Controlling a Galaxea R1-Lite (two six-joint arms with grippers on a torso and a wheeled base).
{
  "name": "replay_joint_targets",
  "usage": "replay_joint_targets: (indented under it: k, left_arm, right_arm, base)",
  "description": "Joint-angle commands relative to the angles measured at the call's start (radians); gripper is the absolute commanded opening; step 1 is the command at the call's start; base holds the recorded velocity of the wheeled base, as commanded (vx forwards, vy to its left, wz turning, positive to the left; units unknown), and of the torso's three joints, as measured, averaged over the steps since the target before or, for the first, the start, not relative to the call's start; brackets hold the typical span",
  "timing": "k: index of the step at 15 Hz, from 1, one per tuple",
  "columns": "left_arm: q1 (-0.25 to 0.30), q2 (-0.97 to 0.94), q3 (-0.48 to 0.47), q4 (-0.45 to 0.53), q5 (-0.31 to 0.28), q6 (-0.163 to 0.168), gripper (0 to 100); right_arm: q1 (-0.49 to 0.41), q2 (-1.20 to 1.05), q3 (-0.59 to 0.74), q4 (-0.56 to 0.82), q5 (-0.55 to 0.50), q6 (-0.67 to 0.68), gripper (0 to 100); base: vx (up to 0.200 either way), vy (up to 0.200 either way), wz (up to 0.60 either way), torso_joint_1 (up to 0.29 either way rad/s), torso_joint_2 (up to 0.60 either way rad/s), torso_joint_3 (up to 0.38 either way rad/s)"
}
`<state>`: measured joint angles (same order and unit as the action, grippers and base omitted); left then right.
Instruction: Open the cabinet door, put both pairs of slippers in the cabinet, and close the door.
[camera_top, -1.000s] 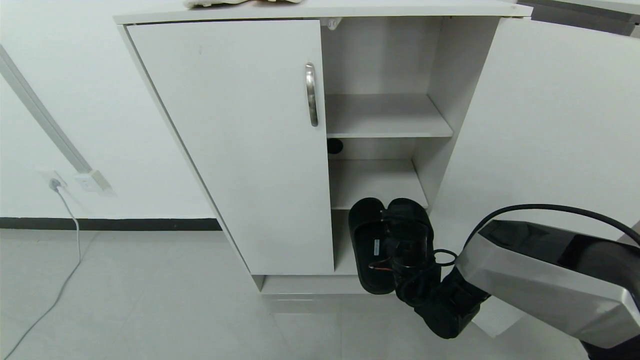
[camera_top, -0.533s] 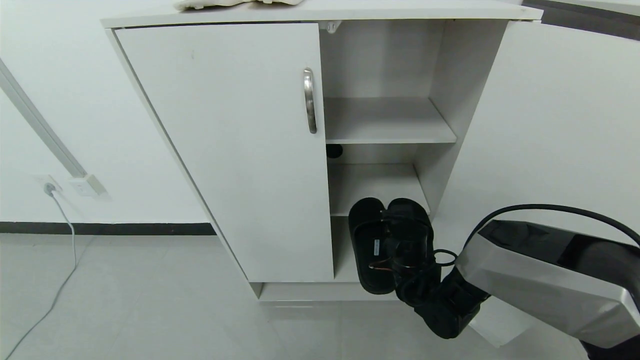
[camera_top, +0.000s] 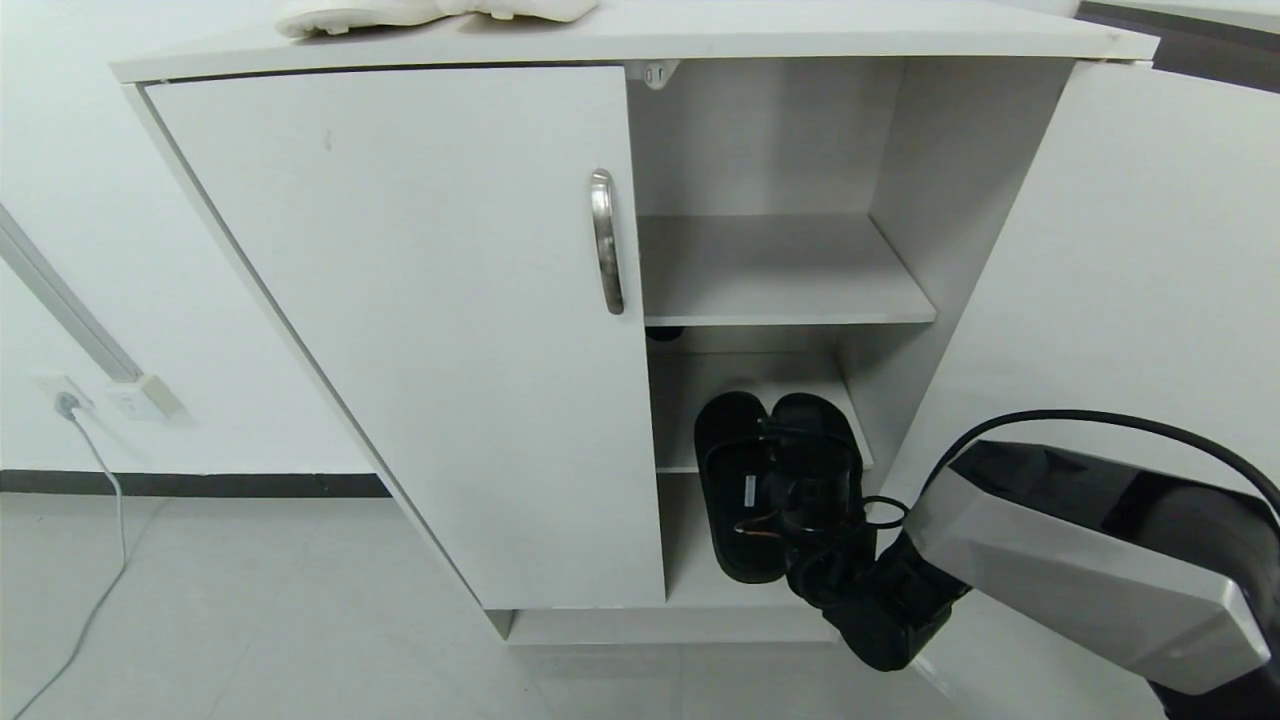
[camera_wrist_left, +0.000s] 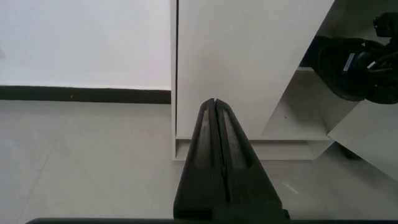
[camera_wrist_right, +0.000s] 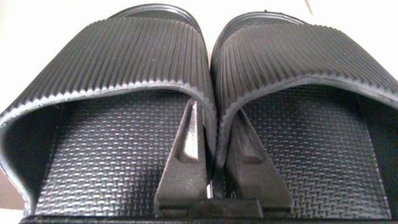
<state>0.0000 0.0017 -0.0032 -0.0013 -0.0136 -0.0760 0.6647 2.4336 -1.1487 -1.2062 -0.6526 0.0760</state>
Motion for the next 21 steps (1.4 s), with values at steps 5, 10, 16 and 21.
replay_joint_targets:
  k: [5, 10, 16, 21]
  left_arm:
    - [0.0, 0.001, 0.0, 0.0, 0.0, -0.004, 0]
    - [0.002, 0.001, 0.0, 0.0, 0.001, -0.005, 0]
    - [0.0, 0.001, 0.0, 0.0, 0.001, -0.007, 0]
    - [0.0, 0.0, 0.0, 0.0, 0.003, -0.007, 0]
  right_arm:
    - [-0.033, 0.054, -0.135, 0.063, 0.039, -0.039, 0]
    - [-0.08, 0.14, -0.402, 0.266, 0.067, -0.038, 0]
    - [-0.108, 0.217, -0.629, 0.375, 0.067, -0.039, 0]
    - [-0.116, 0.236, -0.721, 0.435, 0.068, -0.051, 0]
  base:
    - [0.0, 0.0, 0.0, 0.0, 0.0, 0.0]
    - [0.0, 0.0, 0.0, 0.0, 0.0, 0.0]
    - [0.0, 0.0, 0.0, 0.0, 0.0, 0.0]
    - [0.0, 0.0, 0.0, 0.0, 0.0, 0.0]
